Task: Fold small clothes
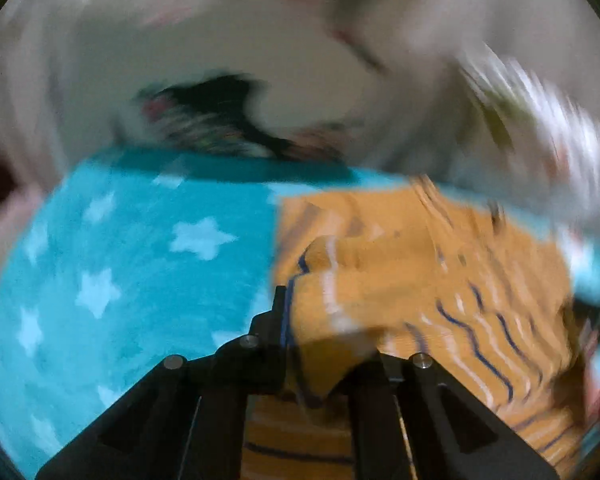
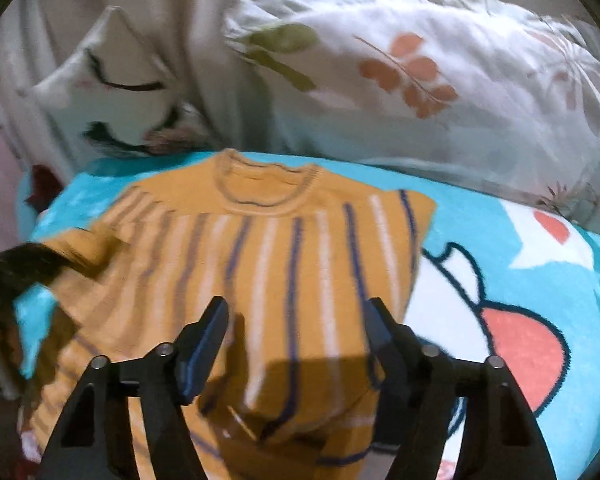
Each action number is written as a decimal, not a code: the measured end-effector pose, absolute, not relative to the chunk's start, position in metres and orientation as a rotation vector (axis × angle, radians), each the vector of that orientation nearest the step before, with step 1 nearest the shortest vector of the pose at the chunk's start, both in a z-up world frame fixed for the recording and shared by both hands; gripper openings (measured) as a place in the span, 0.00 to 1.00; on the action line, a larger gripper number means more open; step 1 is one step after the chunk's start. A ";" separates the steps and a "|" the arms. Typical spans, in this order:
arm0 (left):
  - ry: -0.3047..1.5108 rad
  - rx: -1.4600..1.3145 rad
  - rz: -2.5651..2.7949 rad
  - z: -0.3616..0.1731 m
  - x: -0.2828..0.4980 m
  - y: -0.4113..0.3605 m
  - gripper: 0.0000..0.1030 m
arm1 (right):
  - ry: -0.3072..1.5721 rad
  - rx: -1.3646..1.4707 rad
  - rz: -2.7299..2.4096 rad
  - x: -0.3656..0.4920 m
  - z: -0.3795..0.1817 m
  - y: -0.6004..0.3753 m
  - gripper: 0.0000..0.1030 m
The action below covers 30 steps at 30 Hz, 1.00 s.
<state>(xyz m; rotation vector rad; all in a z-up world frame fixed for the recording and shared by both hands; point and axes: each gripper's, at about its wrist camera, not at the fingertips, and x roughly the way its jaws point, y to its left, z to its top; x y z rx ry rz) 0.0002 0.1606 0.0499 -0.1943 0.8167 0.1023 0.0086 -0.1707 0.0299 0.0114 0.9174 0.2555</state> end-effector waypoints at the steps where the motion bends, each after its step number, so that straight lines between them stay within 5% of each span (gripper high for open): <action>1: 0.809 -0.287 0.120 0.049 0.001 0.179 0.08 | 0.924 0.018 0.248 0.011 0.027 -0.172 0.56; 3: 0.800 -0.433 0.109 0.043 0.000 0.206 0.08 | 0.946 0.042 0.242 0.017 0.021 -0.174 0.21; 5: 0.811 -0.582 0.053 0.031 -0.003 0.227 0.08 | 0.943 0.073 0.255 0.019 0.020 -0.180 0.11; 8: 0.807 -0.654 -0.001 0.025 -0.010 0.239 0.16 | 0.912 0.122 0.260 0.014 0.026 -0.196 0.07; 12: 0.749 -0.664 -0.033 0.034 -0.023 0.242 0.56 | 0.877 0.184 0.205 0.009 0.037 -0.225 0.07; 24: 0.837 -0.426 0.034 0.026 -0.009 0.208 0.60 | 0.925 0.155 0.017 0.016 0.018 -0.246 0.07; 30: 0.854 -0.413 0.032 0.028 -0.024 0.215 0.60 | 0.892 0.215 0.033 -0.001 0.034 -0.263 0.16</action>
